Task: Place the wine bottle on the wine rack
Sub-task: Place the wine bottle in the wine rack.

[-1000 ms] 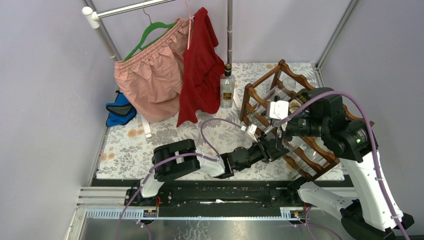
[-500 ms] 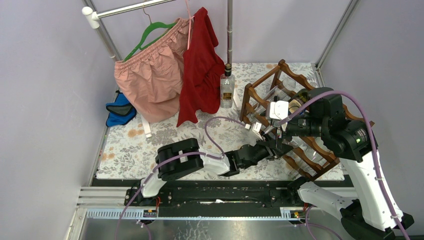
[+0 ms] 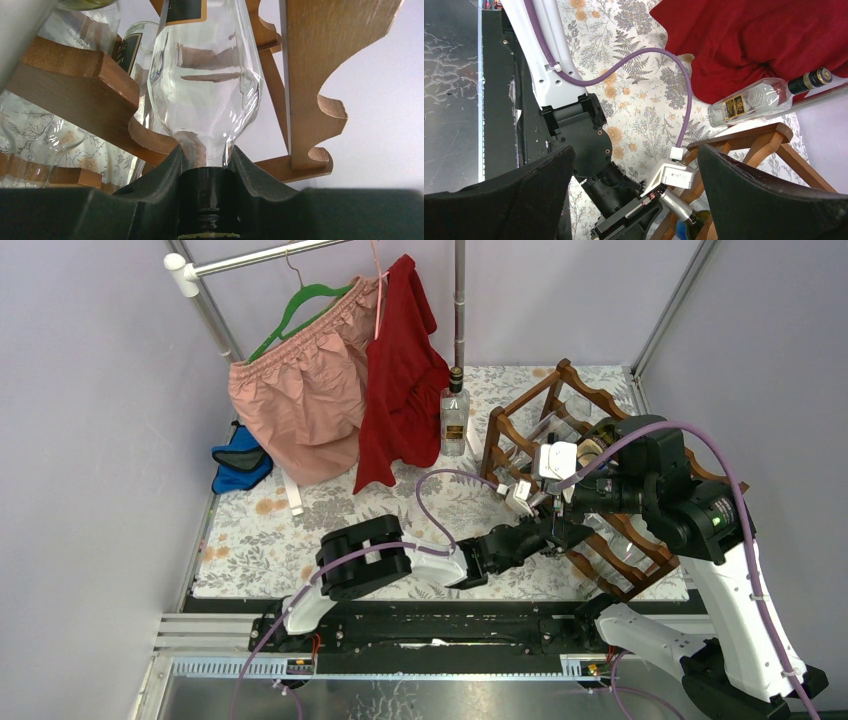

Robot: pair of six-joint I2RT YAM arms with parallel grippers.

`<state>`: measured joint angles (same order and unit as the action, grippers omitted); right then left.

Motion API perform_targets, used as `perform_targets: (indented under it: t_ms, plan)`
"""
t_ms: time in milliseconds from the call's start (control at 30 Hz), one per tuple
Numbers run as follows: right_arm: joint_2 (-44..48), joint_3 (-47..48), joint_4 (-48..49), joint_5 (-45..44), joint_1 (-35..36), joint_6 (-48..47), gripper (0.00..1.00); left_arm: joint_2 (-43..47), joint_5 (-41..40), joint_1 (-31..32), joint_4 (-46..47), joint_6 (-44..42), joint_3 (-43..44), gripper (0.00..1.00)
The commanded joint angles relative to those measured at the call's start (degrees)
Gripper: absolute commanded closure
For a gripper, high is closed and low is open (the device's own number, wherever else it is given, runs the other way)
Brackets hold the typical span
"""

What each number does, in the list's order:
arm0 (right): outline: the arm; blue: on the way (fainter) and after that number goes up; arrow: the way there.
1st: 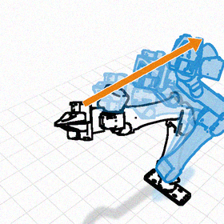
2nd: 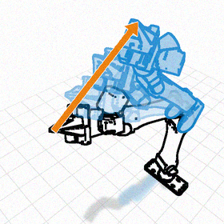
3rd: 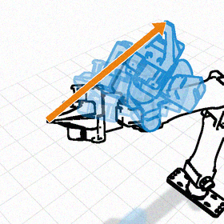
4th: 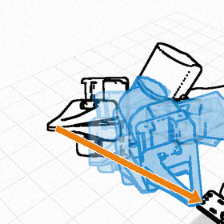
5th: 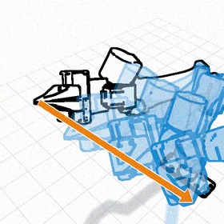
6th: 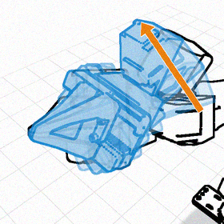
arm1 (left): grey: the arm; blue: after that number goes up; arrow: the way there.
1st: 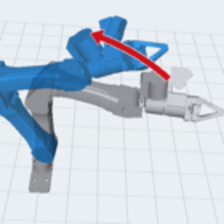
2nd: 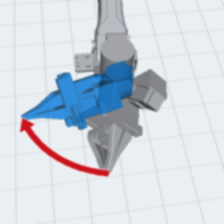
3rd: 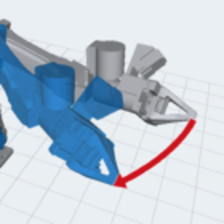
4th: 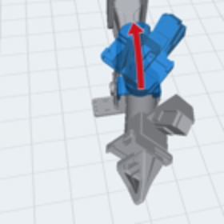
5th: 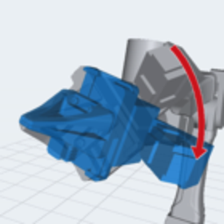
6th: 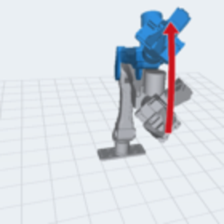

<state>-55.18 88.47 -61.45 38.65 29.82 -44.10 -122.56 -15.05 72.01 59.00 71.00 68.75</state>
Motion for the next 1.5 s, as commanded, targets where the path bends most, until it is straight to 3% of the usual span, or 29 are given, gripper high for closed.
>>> perform_targets:
  t_ms: [0,467,1467]
  plan:
    - [0.1,0.3,-0.2,1.3,-0.5,0.2,0.00,1.6,-3.0,-0.4,11.4,-2.3,4.8,1.00]
    - [0.0,-0.2,-0.1,1.4,-0.5,0.0,0.00,2.1,-3.4,-0.3,3.1,-10.9,7.9,1.00]
    - [1.2,-1.0,-0.2,1.8,-0.5,-0.3,0.00,2.8,-11.0,2.6,-13.9,-40.8,15.3,0.96]
